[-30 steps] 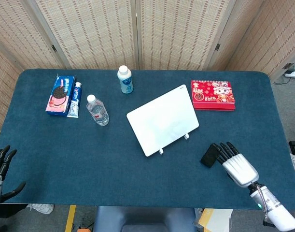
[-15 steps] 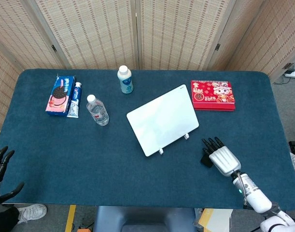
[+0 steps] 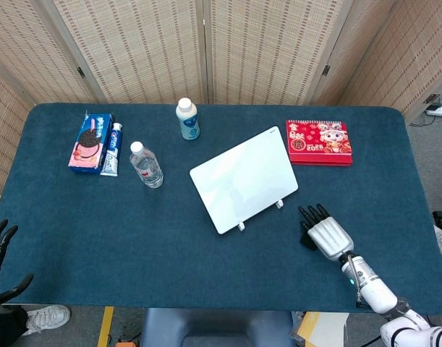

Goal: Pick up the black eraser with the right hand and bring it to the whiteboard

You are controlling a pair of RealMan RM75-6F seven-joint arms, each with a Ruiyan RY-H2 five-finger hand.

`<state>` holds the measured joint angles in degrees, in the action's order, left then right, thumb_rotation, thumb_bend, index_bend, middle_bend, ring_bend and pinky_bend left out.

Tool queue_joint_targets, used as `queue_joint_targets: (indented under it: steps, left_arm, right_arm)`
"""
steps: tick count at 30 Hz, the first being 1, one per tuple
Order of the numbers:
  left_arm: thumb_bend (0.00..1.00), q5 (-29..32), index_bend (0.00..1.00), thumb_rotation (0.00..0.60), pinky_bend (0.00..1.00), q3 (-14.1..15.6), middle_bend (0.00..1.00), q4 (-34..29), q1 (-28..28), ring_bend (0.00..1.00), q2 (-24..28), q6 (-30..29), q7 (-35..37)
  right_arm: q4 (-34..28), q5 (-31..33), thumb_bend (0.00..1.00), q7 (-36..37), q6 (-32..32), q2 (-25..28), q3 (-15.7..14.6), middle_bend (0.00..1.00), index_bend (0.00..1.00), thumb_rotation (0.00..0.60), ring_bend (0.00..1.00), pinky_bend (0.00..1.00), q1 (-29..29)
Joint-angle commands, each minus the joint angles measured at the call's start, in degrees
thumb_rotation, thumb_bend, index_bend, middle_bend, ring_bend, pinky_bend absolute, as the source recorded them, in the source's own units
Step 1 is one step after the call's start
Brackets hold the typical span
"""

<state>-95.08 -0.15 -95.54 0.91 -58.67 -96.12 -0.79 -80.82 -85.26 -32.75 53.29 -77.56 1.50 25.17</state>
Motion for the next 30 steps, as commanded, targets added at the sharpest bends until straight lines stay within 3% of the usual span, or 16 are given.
queue_joint_targets:
  steps: [1,5,16,20,24,30]
  left_arm:
    - [0.24,0.1,0.0,0.6,0.01,-0.04,0.05,-0.03,-0.02,0.05,-0.03,0.11,-0.11]
    - [0.24,-0.07,0.0,0.6,0.01,0.01,0.05,-0.04,0.03,0.05,0.0,0.04,-0.07]
    - [0.24,-0.03,0.0,0.6,0.01,-0.24,0.05,0.33,0.36,0.05,0.14,-0.74,0.65]
    - [0.24,0.06,0.0,0.6,0.01,-0.23,0.05,0.41,0.49,0.05,0.27,-0.85,0.94]
    - [0.24,0.07,0.0,0.6,0.01,-0.28,0.05,0.38,0.52,0.05,0.19,-0.87,0.8]
    - [0.24,-0.21,0.0,0.6,0.01,0.1,0.05,0.18,-0.05,0.05,-0.3,0.65,-0.32]
  right_arm:
    - [0.42,0.36,0.27,-0.1,-0.04,-0.31,-0.34,0.03,0.23,0.6,0.06,0.09,0.15]
    - [1.07,0.82,0.27,-0.23,0.04,-0.93,-0.53,0.03,0.24,0.6,0.07,0.09,0.55]
    - [4.68,-0.98,0.27,0.84,5.15,-3.79,-0.78,0.16,0.53,0.6,0.19,0.17,0.36]
    - [3.77,-2.03,0.27,3.0,8.1,-2.62,-0.71,0.17,0.54,0.6,0.2,0.17,-0.29]
    - [2.49,-4.72,0.27,5.59,15.44,-1.8,0.4,0.19,0.54,0.6,0.22,0.17,-1.75]
    - [6.92,-5.51,0.27,3.72,23.81,-8.71,4.87,0.22,0.55,0.6,0.25,0.17,-1.79]
